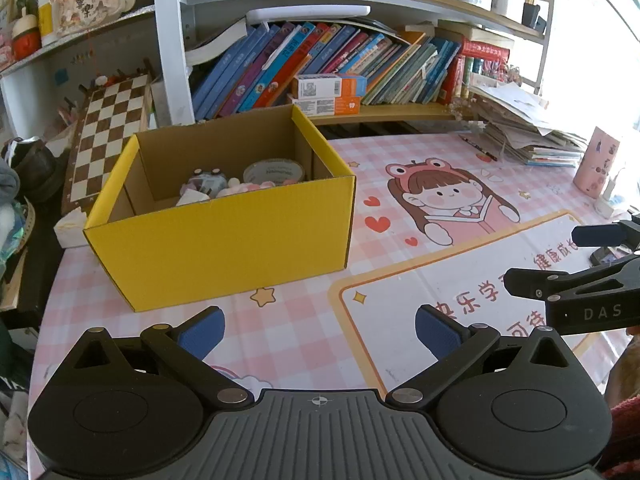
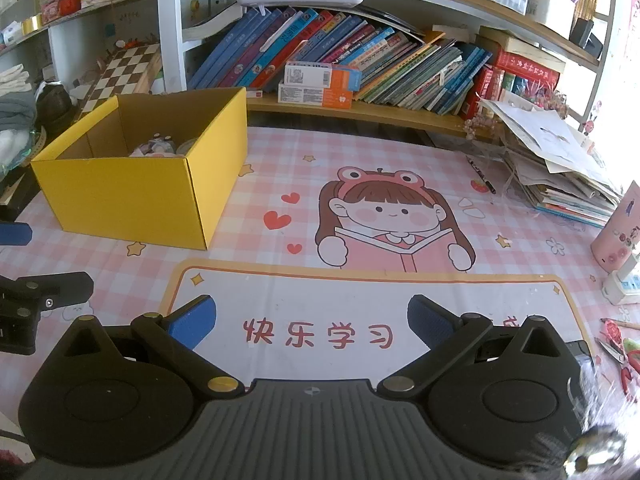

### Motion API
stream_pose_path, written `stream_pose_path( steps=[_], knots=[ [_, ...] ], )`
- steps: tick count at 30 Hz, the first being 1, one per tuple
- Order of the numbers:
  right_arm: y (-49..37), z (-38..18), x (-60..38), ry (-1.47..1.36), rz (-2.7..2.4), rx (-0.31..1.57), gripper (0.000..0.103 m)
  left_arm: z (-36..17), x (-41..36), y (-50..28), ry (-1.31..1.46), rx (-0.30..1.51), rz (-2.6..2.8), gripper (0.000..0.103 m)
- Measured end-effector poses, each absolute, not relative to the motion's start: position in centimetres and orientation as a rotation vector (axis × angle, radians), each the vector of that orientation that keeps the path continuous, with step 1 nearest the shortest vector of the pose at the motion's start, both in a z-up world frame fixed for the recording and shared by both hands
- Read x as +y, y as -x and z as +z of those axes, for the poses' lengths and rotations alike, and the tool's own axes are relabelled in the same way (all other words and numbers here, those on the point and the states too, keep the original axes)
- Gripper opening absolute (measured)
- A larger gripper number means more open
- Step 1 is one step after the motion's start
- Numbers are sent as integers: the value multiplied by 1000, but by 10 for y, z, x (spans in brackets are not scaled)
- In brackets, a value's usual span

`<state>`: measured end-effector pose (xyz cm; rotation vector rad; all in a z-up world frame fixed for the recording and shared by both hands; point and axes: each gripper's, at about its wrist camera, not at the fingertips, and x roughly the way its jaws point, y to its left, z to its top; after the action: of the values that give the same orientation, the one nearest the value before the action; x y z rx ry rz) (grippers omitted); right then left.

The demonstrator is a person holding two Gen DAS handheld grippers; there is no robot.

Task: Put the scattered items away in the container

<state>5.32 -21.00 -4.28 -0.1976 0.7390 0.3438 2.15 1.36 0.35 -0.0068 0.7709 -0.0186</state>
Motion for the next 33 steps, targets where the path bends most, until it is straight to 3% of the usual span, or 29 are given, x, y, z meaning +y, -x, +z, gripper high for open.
stream_pose_path(
  steps=[33],
  knots=[
    [-55,-43,-202,208,347,738,103,4,21,-24,14,761,-22,103]
  ],
)
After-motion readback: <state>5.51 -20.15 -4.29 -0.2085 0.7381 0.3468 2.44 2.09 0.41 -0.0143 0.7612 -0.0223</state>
